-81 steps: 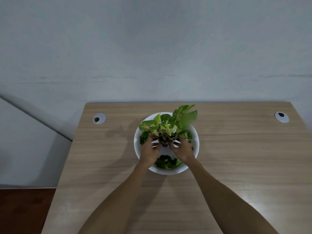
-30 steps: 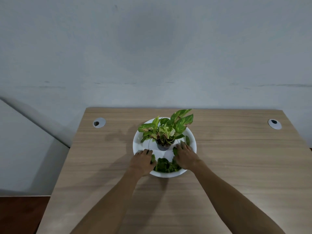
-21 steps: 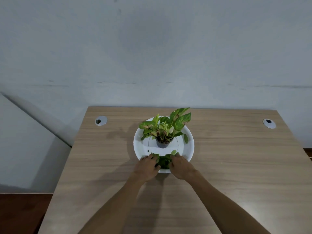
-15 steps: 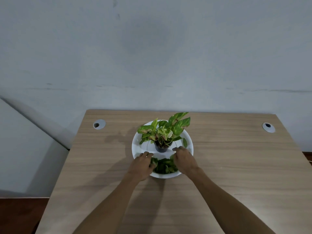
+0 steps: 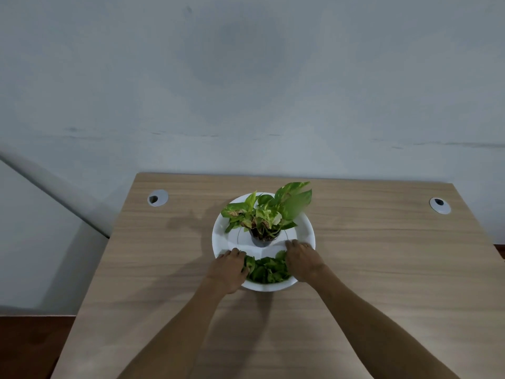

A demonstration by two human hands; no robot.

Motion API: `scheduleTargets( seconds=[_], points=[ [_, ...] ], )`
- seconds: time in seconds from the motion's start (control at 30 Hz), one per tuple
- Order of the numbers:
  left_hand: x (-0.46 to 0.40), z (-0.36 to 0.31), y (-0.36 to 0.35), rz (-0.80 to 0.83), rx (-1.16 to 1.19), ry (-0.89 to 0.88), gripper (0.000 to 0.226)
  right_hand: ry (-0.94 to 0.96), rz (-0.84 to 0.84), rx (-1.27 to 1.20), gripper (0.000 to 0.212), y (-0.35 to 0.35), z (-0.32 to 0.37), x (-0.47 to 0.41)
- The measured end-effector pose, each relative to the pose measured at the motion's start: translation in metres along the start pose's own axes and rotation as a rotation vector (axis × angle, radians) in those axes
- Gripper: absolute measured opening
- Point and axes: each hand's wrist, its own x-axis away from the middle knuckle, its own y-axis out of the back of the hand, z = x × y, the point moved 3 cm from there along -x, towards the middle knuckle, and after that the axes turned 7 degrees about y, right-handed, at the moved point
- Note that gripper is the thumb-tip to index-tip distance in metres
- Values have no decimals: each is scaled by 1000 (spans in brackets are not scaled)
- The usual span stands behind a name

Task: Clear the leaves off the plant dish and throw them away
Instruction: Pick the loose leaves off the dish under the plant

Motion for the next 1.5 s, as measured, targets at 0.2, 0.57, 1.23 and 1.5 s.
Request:
scheduleTargets(
  seconds=[0.2,0.57,1.23,1.5],
  points=[
    [10,-5,-5,21,20,0,48,86,70,4,20,12,41,25],
    [-1,6,7,-37,33,15,77,-250,-191,-611,39,29,16,19],
    [-7,-16,-6,193,166,-61,75,-100,193,-560,53,28,45,18],
    [-6,-21,-17,61,245,-17,37,-132,9,-610,48,12,64,14]
  ],
)
